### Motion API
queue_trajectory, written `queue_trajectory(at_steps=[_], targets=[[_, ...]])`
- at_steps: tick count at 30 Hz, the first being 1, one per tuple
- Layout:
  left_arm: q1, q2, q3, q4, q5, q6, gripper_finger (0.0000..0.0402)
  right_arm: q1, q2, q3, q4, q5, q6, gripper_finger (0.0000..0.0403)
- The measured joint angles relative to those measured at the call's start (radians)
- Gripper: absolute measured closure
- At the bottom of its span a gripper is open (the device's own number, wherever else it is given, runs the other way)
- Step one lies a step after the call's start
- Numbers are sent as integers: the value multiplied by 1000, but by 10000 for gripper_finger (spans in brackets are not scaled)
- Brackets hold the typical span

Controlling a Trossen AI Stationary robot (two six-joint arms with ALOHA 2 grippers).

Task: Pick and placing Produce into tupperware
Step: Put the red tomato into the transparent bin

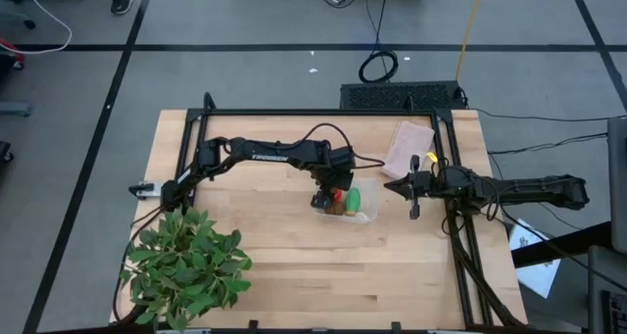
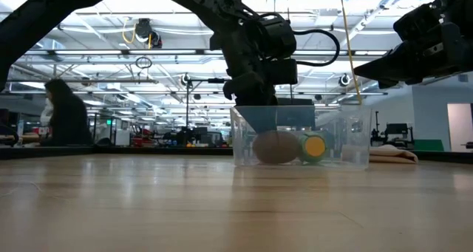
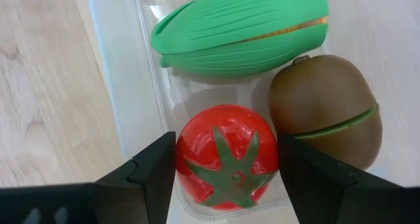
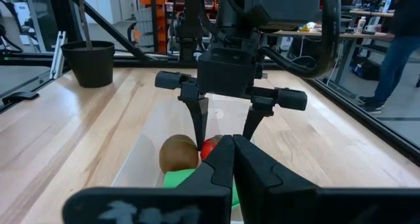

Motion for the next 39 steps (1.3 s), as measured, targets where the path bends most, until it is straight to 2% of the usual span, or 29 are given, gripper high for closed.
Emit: queue_trajectory(at_steps=[6, 15, 33, 39], targets=[[0, 0, -1, 11, 0, -3, 170, 0, 0, 0, 0, 0, 0, 403], [-1, 2, -2, 18, 11, 1, 133, 0, 0, 0, 0, 0, 0, 403], [-5, 2, -1, 22, 9, 32, 131, 0, 0, 0, -1, 0, 0, 403], [-7, 2, 29, 1, -20, 46, 130, 0, 0, 0, -2, 0, 0, 403]])
